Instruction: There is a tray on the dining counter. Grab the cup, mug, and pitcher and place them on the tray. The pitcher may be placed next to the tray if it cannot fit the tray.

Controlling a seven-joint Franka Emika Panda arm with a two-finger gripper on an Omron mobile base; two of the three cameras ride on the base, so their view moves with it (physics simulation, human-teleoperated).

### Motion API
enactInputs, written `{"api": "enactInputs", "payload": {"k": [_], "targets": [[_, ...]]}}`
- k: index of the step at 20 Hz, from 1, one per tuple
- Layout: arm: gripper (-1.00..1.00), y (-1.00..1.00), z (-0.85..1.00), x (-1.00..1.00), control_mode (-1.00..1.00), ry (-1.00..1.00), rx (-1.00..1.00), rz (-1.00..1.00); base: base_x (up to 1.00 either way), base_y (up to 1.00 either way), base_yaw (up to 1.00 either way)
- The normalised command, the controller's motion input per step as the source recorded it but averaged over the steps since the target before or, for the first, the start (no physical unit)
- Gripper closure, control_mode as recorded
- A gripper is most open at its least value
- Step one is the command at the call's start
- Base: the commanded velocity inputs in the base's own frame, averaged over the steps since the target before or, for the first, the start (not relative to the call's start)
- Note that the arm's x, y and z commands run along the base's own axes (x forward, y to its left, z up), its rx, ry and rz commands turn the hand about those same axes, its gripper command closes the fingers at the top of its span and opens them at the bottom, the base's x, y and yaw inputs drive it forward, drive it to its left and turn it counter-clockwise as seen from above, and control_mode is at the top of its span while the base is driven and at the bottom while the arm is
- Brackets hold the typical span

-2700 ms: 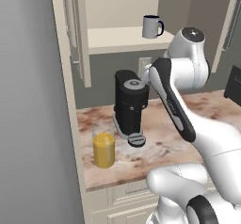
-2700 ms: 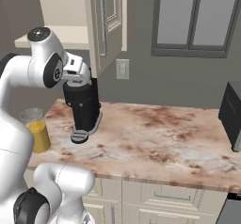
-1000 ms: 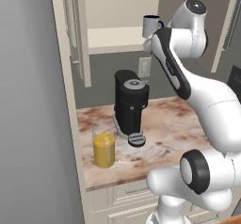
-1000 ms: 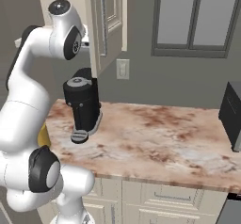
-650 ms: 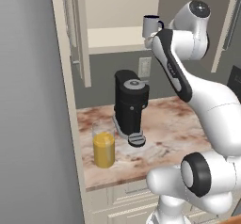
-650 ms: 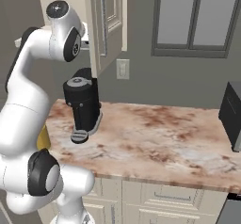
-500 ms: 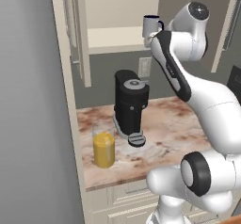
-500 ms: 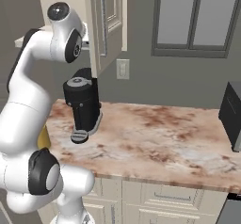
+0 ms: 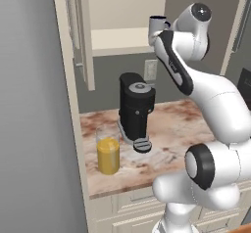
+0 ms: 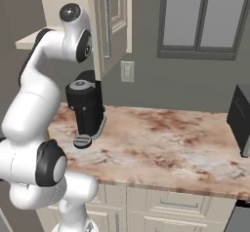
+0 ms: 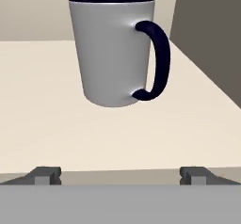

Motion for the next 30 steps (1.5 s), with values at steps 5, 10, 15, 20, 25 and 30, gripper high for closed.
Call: {"api": "enactInputs", "payload": {"k": [5,10,15,20,25,30], "targets": [[-1.0,-0.03,0.05,0.43,-1.0,0.0,0.0,0.0,0.0,0.0,0.0],[-1.0,0.0,0.0,0.45,-1.0,0.0,0.0,-0.02,0.0,0.0,0.0],[-1.0,0.0,0.01,0.47,-1.0,0.0,0.0,-0.07,0.0,0.0,0.0],[-1.0,0.0,0.06,0.5,-1.0,0.0,0.0,-0.09,0.0,0.0,0.0],[-1.0,-0.08,0.17,0.35,-1.0,0.0,0.0,-0.04,0.0,0.0,0.0],[-1.0,-0.05,0.22,0.02,-1.0,0.0,0.0,0.0,0.0,0.0,0.0]]}}
